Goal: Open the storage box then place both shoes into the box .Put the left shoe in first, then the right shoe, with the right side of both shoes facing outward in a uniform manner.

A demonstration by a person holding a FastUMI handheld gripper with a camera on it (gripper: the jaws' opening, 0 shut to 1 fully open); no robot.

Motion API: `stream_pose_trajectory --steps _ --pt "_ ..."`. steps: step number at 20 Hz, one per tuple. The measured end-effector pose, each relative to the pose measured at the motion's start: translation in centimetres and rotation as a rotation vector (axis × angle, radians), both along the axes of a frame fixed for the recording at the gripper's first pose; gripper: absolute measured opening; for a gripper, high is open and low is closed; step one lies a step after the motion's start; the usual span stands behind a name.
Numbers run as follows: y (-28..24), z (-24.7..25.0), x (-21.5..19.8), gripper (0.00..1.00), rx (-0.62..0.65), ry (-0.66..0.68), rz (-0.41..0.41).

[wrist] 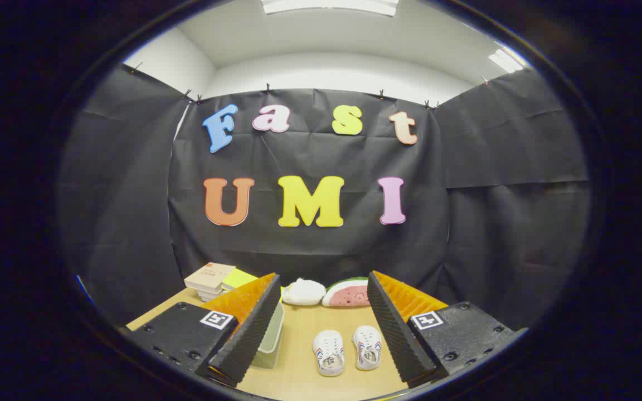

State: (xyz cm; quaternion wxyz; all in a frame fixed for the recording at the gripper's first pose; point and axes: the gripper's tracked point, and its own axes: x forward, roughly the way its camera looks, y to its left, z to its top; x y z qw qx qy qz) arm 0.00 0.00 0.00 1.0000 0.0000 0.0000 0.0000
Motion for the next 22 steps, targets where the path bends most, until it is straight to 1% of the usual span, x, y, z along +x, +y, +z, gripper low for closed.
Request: stream_pose_trajectory --steps 4,6,8,12,13,16,20,22 --pt "-1.7 -1.0 0.6 1.00 0.050 0.033 -0.035" --pt "-2.1 -0.9 0.8 1.00 0.088 0.033 -0.032" --pt "-3.3 -1.4 1.2 1.00 0.114 0.048 -0.064" --pt "-4.1 -2.2 1.8 1.00 0.012 0.097 -0.123" --pt "-3.8 -2.5 2.0 1.00 -0.014 0.108 -0.127" --pt "-3.2 -3.3 3.1 1.00 -0.047 0.123 -0.111" --pt "-3.0 -3.1 5.6 1.00 -0.021 0.110 -0.057" --pt "-3.5 -3.1 7.3 1.00 -0.018 0.123 -0.045"
